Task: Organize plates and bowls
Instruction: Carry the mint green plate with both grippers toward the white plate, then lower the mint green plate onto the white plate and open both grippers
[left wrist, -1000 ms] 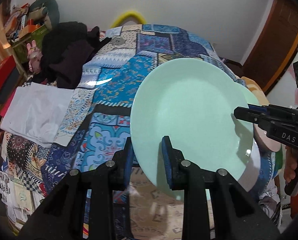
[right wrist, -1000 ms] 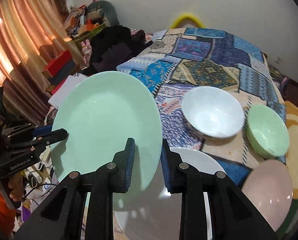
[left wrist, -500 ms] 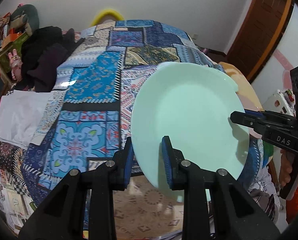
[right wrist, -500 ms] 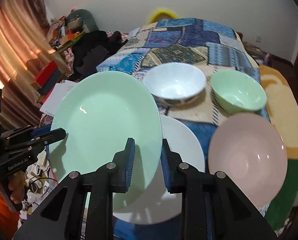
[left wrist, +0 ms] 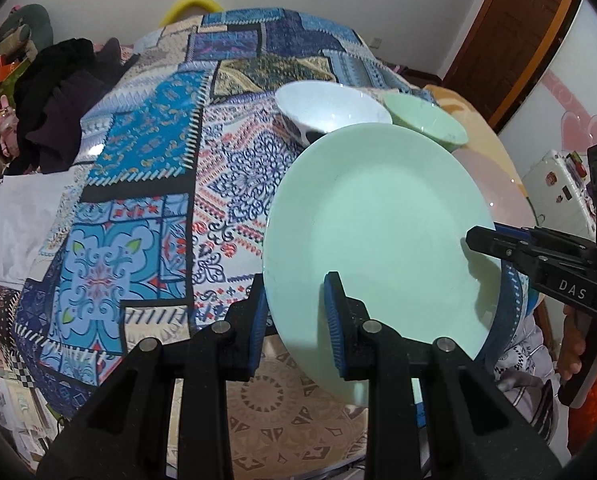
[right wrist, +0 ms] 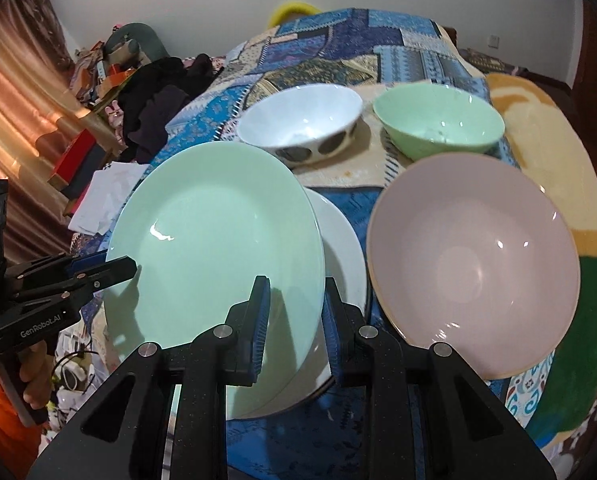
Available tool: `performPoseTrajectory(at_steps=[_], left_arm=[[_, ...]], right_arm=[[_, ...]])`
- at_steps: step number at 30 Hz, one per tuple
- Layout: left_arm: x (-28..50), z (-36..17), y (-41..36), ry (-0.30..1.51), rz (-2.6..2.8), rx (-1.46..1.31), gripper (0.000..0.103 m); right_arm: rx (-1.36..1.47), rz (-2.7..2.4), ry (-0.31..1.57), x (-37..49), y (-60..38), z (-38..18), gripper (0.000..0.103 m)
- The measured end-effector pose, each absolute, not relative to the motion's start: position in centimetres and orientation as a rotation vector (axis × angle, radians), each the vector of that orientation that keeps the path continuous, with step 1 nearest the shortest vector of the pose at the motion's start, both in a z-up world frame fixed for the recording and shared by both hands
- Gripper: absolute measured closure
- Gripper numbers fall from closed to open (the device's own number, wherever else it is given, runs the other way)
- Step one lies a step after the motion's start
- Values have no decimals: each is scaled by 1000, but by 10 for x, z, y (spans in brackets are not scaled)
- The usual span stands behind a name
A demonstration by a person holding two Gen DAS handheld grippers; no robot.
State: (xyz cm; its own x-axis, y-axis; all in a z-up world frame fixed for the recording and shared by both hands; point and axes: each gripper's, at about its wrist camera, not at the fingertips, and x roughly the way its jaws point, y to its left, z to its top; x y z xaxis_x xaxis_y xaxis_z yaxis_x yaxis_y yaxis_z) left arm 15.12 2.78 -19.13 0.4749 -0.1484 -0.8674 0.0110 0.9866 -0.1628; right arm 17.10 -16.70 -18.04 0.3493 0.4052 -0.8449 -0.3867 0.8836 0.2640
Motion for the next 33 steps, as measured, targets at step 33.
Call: performPoseTrajectory(at_steps=[33], left_arm=[[181, -219, 8, 1145, -139, -82, 76]], right_arm=[[12, 493, 1113, 168, -171, -194, 80]])
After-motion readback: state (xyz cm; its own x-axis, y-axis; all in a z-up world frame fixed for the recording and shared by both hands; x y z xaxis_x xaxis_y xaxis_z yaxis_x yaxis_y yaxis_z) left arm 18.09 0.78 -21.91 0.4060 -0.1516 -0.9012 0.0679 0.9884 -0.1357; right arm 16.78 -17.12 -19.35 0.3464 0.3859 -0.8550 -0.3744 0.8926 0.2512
